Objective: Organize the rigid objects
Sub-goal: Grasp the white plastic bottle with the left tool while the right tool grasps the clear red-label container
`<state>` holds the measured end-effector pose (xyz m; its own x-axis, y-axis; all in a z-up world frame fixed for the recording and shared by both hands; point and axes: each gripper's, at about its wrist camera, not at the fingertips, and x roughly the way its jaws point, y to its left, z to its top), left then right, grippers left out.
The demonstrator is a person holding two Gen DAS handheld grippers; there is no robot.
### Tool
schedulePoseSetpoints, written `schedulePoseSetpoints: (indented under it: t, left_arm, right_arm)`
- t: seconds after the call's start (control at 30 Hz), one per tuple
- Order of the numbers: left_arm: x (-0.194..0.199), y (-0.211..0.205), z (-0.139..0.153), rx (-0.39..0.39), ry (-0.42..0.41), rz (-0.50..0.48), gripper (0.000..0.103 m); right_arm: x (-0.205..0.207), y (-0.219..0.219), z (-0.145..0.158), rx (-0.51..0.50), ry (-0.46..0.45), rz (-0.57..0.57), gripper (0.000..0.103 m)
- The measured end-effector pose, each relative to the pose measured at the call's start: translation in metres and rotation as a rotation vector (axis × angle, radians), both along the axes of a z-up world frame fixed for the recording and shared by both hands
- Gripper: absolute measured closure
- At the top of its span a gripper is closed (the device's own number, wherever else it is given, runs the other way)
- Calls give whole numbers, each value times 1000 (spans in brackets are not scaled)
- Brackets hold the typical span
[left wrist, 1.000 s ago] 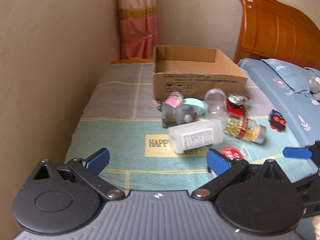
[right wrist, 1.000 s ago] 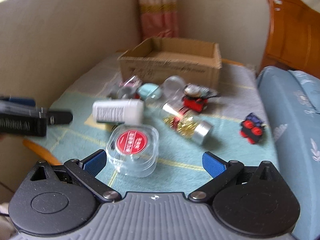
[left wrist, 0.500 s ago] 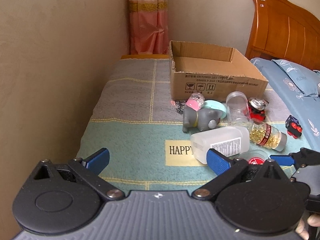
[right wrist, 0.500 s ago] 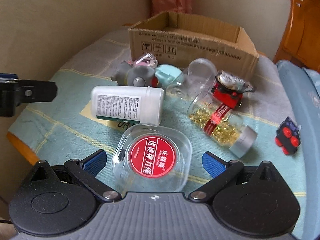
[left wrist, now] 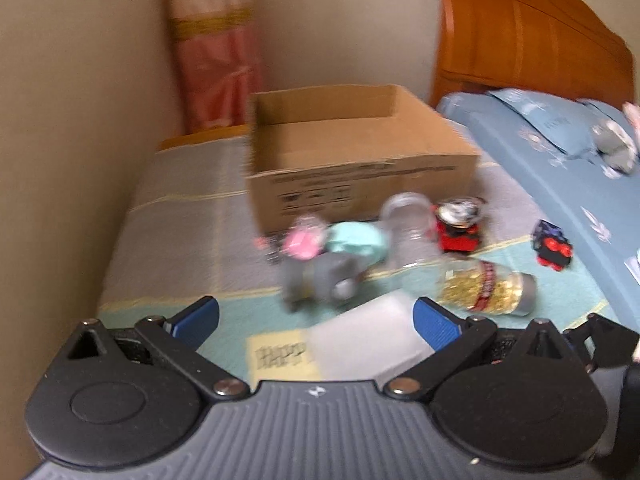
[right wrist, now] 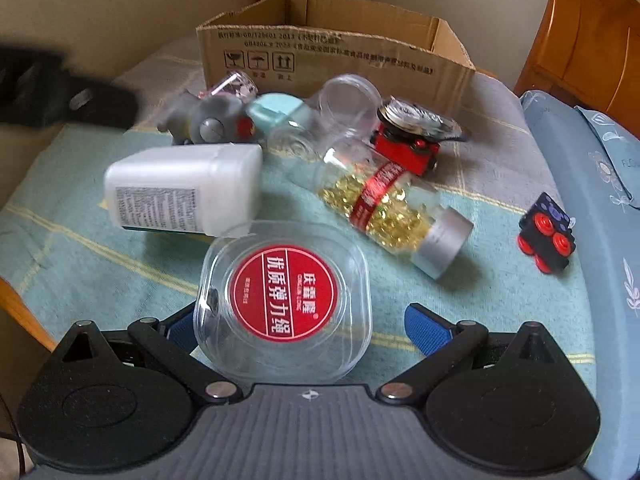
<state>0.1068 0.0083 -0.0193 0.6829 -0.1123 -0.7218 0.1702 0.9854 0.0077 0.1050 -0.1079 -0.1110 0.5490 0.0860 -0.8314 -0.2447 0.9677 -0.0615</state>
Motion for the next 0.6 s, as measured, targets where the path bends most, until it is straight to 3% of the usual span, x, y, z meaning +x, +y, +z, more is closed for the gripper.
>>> schedulePoseSetpoints:
  t: [0.27,0.43,0.6]
  left_arm:
    - [30,-29,-42,-10,135,-65,1]
    - [20,-16,-47,-21,149,-60,1]
    - [7,3,-44,41,137,-62,1]
  right_arm:
    - [-3,-8,-1,6,-13,18,0]
    - [-4,-9,-1,11,-13,20,0]
    - [-5,-9,0,3,-22,29,0]
